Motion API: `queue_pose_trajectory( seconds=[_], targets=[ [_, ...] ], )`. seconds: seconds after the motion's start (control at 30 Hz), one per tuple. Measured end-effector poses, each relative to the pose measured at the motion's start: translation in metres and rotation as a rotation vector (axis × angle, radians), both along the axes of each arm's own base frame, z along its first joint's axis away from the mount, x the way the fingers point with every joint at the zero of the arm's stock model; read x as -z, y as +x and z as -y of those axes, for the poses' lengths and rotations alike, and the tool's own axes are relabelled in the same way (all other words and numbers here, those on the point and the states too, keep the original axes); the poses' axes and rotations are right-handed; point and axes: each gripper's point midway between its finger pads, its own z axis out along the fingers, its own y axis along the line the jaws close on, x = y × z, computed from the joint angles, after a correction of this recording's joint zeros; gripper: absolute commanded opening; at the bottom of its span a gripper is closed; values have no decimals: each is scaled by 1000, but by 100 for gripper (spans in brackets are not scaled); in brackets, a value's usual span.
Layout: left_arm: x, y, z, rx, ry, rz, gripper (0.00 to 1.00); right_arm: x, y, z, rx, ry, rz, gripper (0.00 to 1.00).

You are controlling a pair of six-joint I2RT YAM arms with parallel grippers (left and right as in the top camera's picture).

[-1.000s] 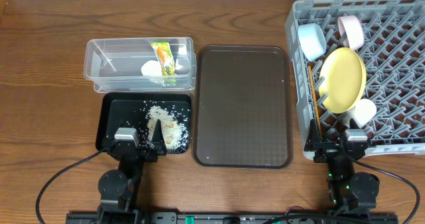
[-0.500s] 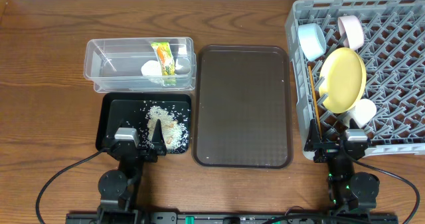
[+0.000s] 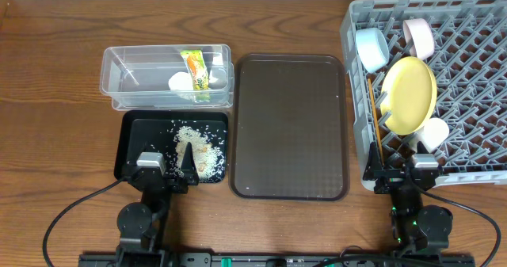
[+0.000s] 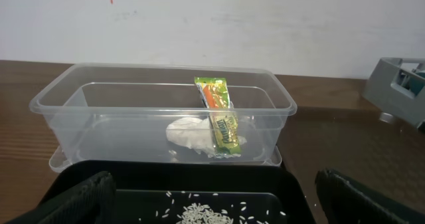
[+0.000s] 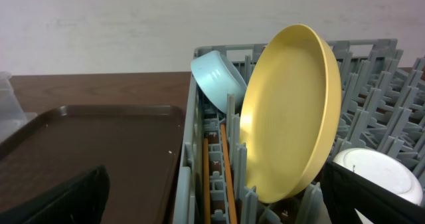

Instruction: Sort waste into correct bins and load items into the dishwasher rack

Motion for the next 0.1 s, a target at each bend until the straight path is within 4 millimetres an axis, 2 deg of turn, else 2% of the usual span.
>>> queue_pose_trajectory(
  seconds=[0.1],
  targets=[
    [0,0,0,0,0,0,98,0,0,0,0,0,0,99]
  ],
)
